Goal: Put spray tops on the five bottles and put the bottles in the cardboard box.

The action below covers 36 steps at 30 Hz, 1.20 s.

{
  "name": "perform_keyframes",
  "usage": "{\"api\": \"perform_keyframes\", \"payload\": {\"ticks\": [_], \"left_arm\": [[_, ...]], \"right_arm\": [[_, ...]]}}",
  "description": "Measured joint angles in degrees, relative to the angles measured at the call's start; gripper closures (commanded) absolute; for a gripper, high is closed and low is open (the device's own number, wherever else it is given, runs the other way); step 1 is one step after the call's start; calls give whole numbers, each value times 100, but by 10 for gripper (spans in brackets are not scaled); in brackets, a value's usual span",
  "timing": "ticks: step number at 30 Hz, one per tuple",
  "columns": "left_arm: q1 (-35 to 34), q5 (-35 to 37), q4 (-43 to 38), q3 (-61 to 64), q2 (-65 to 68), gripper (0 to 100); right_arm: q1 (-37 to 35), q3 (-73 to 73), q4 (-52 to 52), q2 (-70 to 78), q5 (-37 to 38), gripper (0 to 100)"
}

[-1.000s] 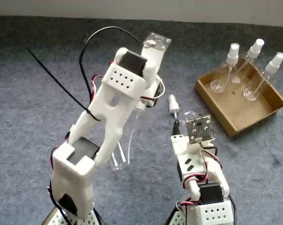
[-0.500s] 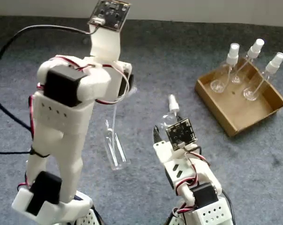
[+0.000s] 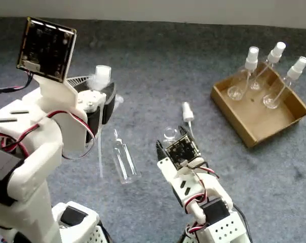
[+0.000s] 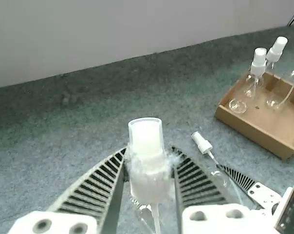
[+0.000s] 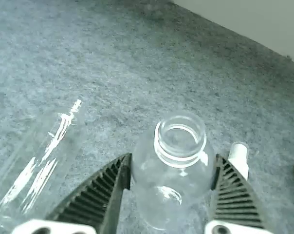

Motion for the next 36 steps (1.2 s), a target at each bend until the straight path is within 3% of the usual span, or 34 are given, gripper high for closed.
{"api": "perform_keyframes", "payload": {"ticks": [4, 8, 22, 30, 36], "left_arm": [[35, -158, -105, 932, -519, 996], [26, -185, -905, 2075, -1284, 996], [35, -202, -5934, 7508, -4413, 995], [35, -123, -6708, 7851, -4712, 995], [26, 765, -6822, 7851, -4721, 995]], "right_arm": [[62, 0, 0, 0, 105, 789], [97, 0, 193, 0, 185, 789], [132, -35, 914, -70, 176, 789], [132, -299, 1398, -44, 105, 789], [132, -870, 1864, 0, 97, 789]]}}
